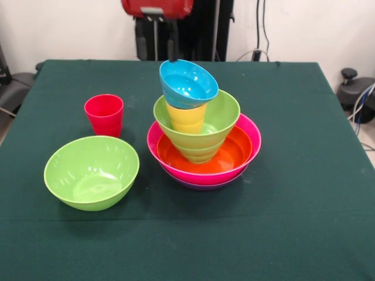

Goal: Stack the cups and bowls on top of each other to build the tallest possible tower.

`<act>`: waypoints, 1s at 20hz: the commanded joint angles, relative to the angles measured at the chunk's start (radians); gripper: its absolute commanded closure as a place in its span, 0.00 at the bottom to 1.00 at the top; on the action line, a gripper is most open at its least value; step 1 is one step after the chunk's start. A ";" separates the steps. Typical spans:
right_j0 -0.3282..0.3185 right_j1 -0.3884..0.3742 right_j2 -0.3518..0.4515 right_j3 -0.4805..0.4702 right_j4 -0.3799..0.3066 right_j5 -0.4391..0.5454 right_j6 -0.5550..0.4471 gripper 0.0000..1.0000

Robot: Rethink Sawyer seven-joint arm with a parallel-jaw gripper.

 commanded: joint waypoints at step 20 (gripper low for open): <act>-0.186 -0.290 0.277 0.129 0.181 0.278 -0.287 0.00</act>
